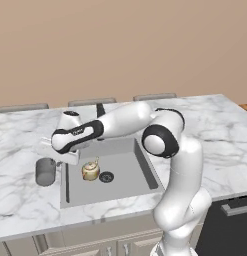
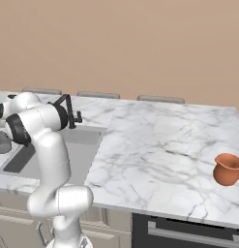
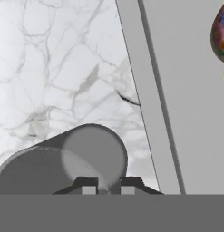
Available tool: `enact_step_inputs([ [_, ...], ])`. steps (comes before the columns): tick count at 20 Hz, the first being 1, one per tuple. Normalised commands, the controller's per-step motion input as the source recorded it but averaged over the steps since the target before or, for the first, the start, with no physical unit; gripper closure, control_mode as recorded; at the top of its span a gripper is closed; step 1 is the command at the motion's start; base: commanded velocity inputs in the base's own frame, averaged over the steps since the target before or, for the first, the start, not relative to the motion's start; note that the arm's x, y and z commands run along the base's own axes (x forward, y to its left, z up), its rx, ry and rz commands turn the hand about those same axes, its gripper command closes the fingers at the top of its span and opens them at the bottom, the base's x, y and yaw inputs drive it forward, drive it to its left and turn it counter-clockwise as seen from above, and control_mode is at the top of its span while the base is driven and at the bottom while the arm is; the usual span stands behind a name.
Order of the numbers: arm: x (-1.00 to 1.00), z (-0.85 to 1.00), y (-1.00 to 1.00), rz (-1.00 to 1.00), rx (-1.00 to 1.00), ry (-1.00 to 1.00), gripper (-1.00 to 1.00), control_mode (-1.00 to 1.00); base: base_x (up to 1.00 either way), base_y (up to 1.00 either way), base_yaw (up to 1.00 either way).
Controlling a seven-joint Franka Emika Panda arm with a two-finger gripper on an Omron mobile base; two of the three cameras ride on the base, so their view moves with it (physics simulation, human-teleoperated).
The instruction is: Pick the glass cup and jug and place them in the sink. Then turn on the water.
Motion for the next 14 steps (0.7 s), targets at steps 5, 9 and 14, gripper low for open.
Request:
enact_step_inputs([
  [5,-0.06,0.21,-0.07,0.0,0.01,0.0,1.0,-1.0,0.0,0.0,0.0],
  [9,-0.04,0.21,0.0,-0.01,0.01,0.0,1.0,-1.0,0.0,0.0,0.0],
  [14,-0.03,0.0,0.0,0.0,0.0,0.0,1.0,-1.0,0.0,0.0,0.0],
])
